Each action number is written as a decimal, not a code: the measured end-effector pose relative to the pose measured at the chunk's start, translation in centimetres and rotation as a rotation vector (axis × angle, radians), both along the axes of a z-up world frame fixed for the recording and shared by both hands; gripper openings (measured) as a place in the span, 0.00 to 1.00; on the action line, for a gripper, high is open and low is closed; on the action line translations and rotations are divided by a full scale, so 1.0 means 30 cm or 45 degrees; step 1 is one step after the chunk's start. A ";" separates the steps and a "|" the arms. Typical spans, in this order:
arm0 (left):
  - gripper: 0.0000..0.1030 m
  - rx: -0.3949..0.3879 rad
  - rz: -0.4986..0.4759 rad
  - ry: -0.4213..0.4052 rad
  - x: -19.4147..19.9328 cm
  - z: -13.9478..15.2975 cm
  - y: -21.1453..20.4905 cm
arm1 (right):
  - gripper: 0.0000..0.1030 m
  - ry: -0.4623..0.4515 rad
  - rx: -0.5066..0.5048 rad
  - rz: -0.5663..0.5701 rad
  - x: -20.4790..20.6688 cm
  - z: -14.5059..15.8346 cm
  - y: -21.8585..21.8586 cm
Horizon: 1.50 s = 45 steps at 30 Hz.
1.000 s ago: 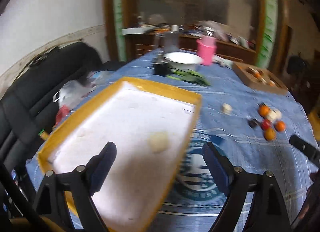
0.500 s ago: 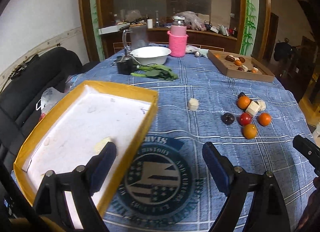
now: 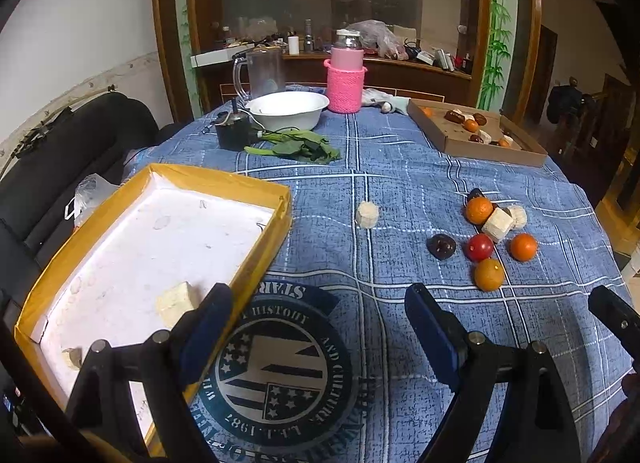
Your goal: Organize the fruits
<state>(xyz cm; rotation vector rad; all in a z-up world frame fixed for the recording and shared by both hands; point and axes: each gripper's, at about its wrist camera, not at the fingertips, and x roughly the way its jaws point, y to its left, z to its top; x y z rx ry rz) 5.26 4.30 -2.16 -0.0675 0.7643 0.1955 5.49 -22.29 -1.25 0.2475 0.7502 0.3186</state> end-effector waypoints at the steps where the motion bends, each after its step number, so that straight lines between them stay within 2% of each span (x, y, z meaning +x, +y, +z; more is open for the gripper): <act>1: 0.87 0.001 0.007 -0.004 0.001 0.004 0.000 | 0.86 -0.004 0.009 0.005 -0.002 0.002 -0.002; 6: 0.87 0.004 0.043 -0.008 0.014 0.023 -0.012 | 0.86 -0.021 0.005 0.028 -0.018 0.019 -0.021; 14: 0.87 -0.045 0.005 -0.044 -0.014 0.063 -0.052 | 0.86 -0.024 -0.043 0.011 -0.065 0.071 -0.056; 18: 0.87 -0.048 -0.038 -0.068 -0.063 0.083 -0.046 | 0.86 -0.039 0.018 -0.046 -0.096 0.095 -0.056; 25: 0.87 -0.039 -0.091 -0.028 -0.149 0.084 -0.003 | 0.86 -0.032 0.107 -0.097 -0.148 0.125 0.033; 27: 0.87 -0.038 -0.116 0.007 -0.164 0.078 0.009 | 0.86 -0.035 0.092 -0.086 -0.170 0.132 0.068; 32: 0.87 -0.035 -0.122 -0.006 -0.195 0.084 0.032 | 0.86 -0.036 0.056 -0.034 -0.200 0.133 0.140; 37: 0.87 -0.031 -0.138 -0.010 -0.156 0.080 0.028 | 0.86 -0.042 0.011 -0.022 -0.196 0.133 0.148; 45: 0.87 -0.021 -0.123 0.013 -0.034 0.040 0.001 | 0.86 -0.013 -0.085 -0.083 -0.116 0.083 0.068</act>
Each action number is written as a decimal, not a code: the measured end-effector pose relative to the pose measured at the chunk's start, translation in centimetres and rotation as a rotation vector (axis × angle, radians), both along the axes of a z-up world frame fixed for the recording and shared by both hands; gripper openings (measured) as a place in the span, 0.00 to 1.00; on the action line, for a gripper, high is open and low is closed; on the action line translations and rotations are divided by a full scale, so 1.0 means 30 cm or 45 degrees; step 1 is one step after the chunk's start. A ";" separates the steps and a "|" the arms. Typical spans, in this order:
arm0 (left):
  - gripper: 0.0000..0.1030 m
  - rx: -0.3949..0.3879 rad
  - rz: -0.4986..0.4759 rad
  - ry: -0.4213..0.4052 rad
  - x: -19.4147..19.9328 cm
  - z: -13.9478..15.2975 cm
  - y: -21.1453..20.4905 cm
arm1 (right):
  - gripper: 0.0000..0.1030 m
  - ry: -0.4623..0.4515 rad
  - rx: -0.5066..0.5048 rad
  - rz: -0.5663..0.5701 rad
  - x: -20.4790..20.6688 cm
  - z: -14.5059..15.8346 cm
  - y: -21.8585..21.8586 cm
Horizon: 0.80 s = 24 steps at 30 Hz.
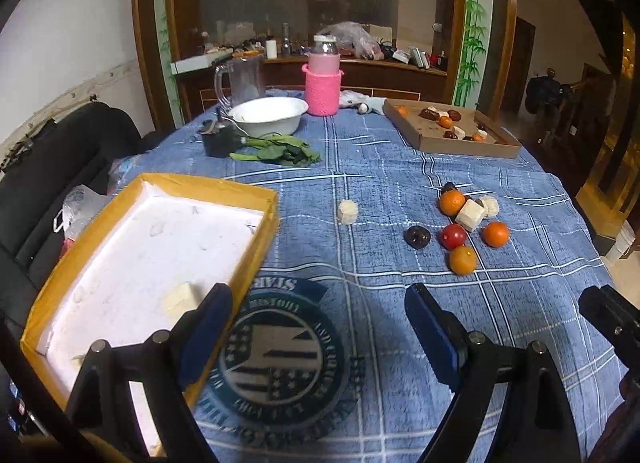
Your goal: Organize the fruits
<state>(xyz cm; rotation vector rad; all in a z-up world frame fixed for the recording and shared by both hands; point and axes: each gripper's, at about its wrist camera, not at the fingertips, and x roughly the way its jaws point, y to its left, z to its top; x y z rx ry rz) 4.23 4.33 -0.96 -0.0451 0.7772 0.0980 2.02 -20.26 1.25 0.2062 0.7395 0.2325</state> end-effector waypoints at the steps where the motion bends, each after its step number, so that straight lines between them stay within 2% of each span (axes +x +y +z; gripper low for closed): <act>1: 0.87 0.010 -0.002 0.006 0.013 -0.008 -0.008 | 0.86 0.007 -0.001 -0.009 0.009 -0.009 -0.010; 8: 0.87 0.023 -0.024 0.024 0.074 -0.050 -0.058 | 0.86 0.077 0.038 -0.051 0.087 -0.086 -0.083; 13: 0.87 0.004 0.010 0.002 0.095 -0.056 -0.064 | 0.87 0.054 0.063 -0.037 0.114 -0.095 -0.102; 24: 0.87 0.030 0.131 -0.038 0.145 -0.045 -0.062 | 0.87 -0.028 0.173 0.003 0.147 -0.108 -0.135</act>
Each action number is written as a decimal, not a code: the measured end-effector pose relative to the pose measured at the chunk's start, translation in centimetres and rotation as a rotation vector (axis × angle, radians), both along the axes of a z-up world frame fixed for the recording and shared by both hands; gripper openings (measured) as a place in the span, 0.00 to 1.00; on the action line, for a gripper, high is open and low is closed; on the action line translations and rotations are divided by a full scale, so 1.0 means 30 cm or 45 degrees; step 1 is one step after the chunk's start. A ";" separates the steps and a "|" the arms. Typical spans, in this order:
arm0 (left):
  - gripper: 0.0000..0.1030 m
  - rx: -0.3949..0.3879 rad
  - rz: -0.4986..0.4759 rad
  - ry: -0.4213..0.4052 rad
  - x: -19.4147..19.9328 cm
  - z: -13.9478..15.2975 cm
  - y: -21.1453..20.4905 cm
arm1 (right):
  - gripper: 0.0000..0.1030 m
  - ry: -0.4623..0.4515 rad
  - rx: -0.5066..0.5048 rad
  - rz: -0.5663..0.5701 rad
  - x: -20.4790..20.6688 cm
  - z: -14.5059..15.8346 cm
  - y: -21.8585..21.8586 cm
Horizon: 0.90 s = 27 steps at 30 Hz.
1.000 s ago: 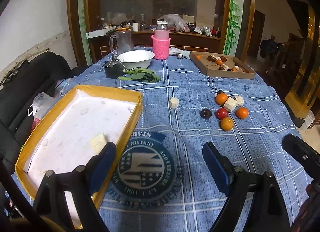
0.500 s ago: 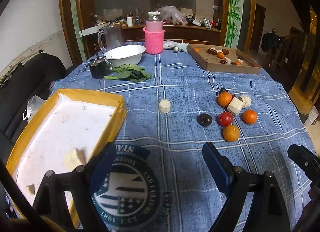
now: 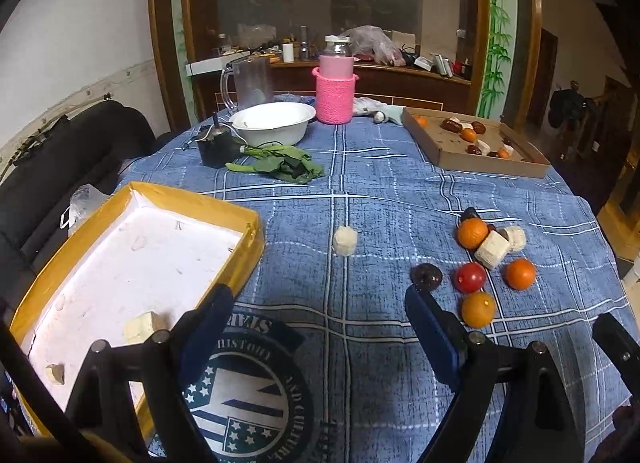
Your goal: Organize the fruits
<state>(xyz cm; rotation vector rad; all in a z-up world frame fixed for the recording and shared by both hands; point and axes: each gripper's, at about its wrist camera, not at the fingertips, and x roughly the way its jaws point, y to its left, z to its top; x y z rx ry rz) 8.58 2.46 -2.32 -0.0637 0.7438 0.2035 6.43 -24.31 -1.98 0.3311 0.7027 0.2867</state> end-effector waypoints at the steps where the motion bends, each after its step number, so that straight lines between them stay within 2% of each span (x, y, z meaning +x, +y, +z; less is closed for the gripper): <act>1: 0.87 0.001 0.003 0.002 0.005 -0.002 -0.001 | 0.87 -0.007 0.003 0.006 0.001 0.005 0.000; 6: 0.87 -0.002 0.003 0.010 0.020 -0.010 0.003 | 0.87 -0.019 -0.028 0.010 0.003 0.019 0.003; 11: 0.87 0.008 -0.051 0.003 -0.003 -0.006 -0.006 | 0.87 -0.009 -0.050 -0.049 -0.005 0.020 -0.016; 16: 0.87 -0.020 -0.158 0.026 -0.041 -0.013 -0.030 | 0.87 0.017 -0.019 -0.093 -0.013 0.024 -0.015; 21: 0.87 0.050 -0.272 0.027 -0.074 -0.009 -0.067 | 0.87 0.010 -0.040 -0.115 -0.033 0.040 0.015; 27: 0.87 0.008 -0.266 0.042 -0.081 -0.022 -0.035 | 0.87 0.012 -0.120 -0.096 -0.038 0.037 0.046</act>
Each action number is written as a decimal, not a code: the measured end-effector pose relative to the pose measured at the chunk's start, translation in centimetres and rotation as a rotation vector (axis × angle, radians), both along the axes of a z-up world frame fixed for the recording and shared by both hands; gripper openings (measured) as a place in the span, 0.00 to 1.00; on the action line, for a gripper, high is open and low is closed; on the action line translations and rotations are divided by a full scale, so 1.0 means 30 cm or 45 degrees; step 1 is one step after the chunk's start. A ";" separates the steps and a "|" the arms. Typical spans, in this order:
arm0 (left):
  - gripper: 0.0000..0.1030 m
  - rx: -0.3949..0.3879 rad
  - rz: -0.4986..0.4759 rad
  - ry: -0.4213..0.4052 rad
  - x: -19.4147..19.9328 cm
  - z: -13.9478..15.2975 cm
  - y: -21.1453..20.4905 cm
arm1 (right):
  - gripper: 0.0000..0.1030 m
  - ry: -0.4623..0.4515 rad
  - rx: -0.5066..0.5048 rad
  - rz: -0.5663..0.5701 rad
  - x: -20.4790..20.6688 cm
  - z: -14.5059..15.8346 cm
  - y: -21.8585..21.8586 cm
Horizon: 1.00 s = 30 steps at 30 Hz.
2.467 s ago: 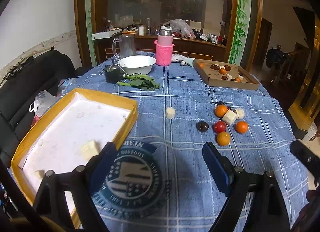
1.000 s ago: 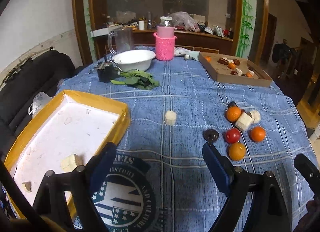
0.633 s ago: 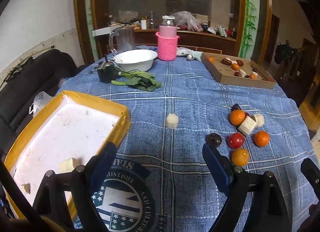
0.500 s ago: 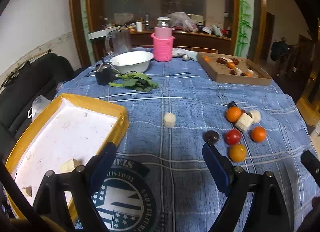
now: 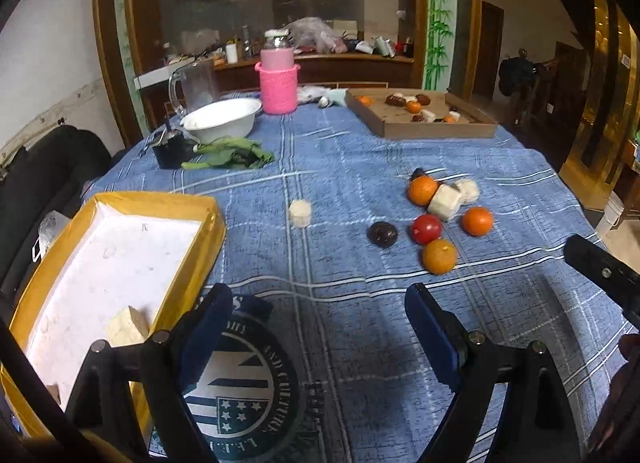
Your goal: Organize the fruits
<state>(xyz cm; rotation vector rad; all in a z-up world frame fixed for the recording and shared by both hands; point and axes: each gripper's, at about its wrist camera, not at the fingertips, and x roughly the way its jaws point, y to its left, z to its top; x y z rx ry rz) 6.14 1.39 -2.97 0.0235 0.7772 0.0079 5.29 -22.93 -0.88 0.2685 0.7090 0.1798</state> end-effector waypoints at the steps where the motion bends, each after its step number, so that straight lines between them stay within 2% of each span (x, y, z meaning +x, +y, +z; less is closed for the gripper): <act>1: 0.87 0.002 0.012 0.013 0.006 -0.008 0.007 | 0.87 0.005 -0.019 0.011 -0.002 -0.005 -0.001; 11: 0.87 0.016 0.043 0.094 0.049 -0.075 0.012 | 0.87 0.125 -0.200 0.062 0.048 -0.094 -0.055; 18: 0.87 0.013 0.019 0.127 0.088 -0.105 -0.020 | 0.86 0.188 -0.202 0.137 0.193 -0.131 -0.006; 20: 0.87 0.012 0.009 0.128 0.091 -0.108 -0.026 | 0.83 0.200 -0.230 0.160 0.256 -0.142 0.020; 24: 0.87 -0.002 -0.002 0.145 0.110 -0.121 -0.038 | 0.68 0.203 -0.267 0.195 0.340 -0.153 0.062; 26: 0.87 -0.008 -0.011 0.149 0.121 -0.124 -0.050 | 0.58 0.223 -0.294 0.222 0.382 -0.172 0.090; 28: 0.87 -0.015 -0.026 0.148 0.133 -0.123 -0.070 | 0.37 0.258 -0.309 0.240 0.412 -0.198 0.106; 29: 0.87 -0.015 -0.034 0.150 0.139 -0.122 -0.081 | 0.32 0.232 -0.335 0.244 0.414 -0.200 0.115; 30: 0.87 -0.015 -0.042 0.151 0.143 -0.121 -0.094 | 0.32 0.234 -0.338 0.246 0.413 -0.201 0.117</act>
